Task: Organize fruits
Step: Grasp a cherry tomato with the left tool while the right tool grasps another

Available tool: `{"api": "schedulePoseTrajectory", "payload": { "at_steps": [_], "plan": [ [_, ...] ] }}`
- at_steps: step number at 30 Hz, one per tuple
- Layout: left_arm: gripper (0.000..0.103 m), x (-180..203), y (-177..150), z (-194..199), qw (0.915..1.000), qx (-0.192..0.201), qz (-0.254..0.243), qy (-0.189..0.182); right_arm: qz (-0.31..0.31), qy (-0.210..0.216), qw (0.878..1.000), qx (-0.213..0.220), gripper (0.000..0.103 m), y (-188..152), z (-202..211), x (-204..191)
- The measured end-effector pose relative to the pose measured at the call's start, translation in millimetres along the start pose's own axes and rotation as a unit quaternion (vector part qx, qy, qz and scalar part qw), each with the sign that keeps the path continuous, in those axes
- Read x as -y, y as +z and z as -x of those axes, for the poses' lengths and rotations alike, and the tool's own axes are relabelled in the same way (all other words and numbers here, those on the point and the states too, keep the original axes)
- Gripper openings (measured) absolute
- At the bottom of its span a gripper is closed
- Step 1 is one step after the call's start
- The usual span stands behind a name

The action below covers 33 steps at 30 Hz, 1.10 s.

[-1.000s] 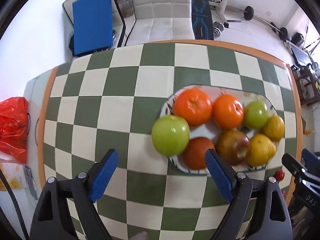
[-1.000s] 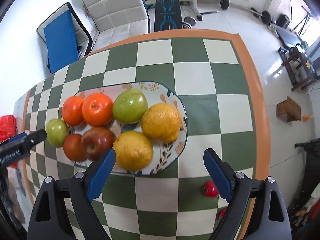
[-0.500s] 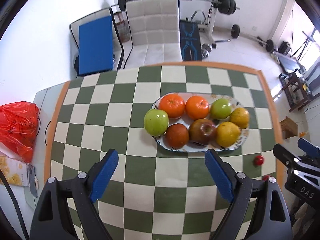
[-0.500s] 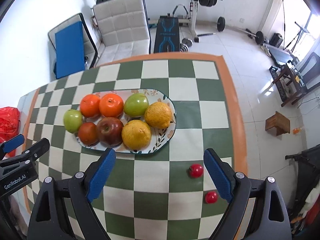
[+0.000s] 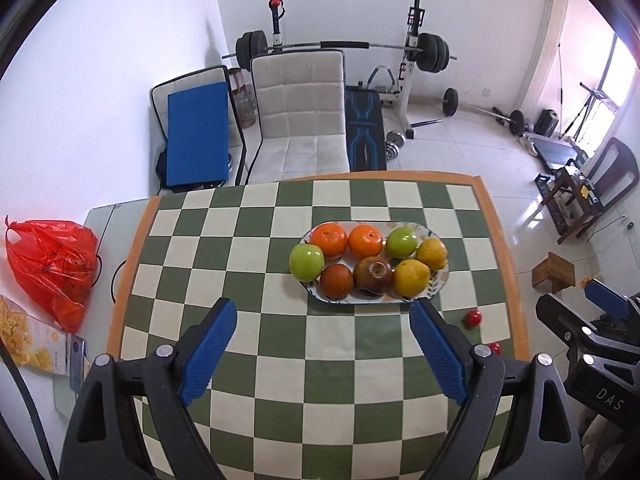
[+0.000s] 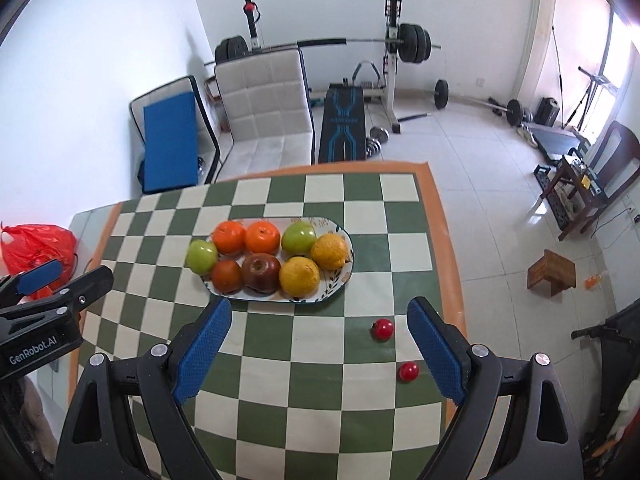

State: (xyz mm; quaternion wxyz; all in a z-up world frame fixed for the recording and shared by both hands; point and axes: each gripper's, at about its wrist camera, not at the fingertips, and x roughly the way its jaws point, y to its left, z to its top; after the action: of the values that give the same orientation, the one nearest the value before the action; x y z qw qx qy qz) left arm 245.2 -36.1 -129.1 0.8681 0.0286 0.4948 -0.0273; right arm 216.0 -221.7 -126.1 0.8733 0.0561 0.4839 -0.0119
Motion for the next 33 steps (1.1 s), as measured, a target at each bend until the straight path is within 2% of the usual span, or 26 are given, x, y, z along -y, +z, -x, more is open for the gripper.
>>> {"api": "schedulePoseTrajectory", "payload": {
  "at_steps": [7, 16, 19, 20, 21, 23, 25, 30, 33],
  "plan": [
    [0.088, 4.9, -11.7, 27.4, 0.9998, 0.021, -0.007, 0.0, 0.002, 0.0, 1.0, 0.026, 0.092, -7.7, 39.2, -3.1],
    [0.088, 6.6, -21.0, 31.7, 0.9998, 0.02, -0.002, -0.002, -0.006, 0.012, 1.0, 0.028, 0.092, -20.7, 49.8, -2.6],
    [0.088, 7.5, -20.2, 27.9, 0.9998, 0.017, -0.001, 0.003, -0.028, 0.034, 0.999, 0.03, 0.092, -20.9, 47.1, 4.4],
    [0.09, 8.3, -20.1, 22.7, 0.9999, 0.01, -0.002, 0.004, -0.038, 0.04, 0.998, 0.031, 0.092, -19.9, 44.4, 8.6],
    [0.102, 9.6, -20.2, 16.1, 1.0, 0.002, -0.004, 0.005, -0.049, 0.045, 0.997, 0.03, 0.092, -19.6, 41.6, 14.6],
    [0.103, 14.3, -21.5, -1.7, 0.9996, -0.015, -0.013, 0.019, -0.083, 0.047, 0.995, 0.018, 0.092, -19.9, 28.2, 36.1],
    [0.103, 22.2, -25.3, -22.3, 0.9983, -0.031, -0.03, 0.039, -0.106, 0.03, 0.994, -0.001, 0.092, -22.8, 9.6, 59.0],
    [0.103, 49.2, -42.2, -89.4, 0.9901, -0.098, -0.064, 0.078, -0.167, 0.007, 0.982, -0.088, 0.092, -45.8, -76.5, 130.5],
    [0.103, 69.5, -51.2, -130.3, 0.984, -0.139, -0.075, 0.083, -0.182, -0.004, 0.973, -0.143, 0.088, -67.6, -135.2, 157.7]
  ]
}}
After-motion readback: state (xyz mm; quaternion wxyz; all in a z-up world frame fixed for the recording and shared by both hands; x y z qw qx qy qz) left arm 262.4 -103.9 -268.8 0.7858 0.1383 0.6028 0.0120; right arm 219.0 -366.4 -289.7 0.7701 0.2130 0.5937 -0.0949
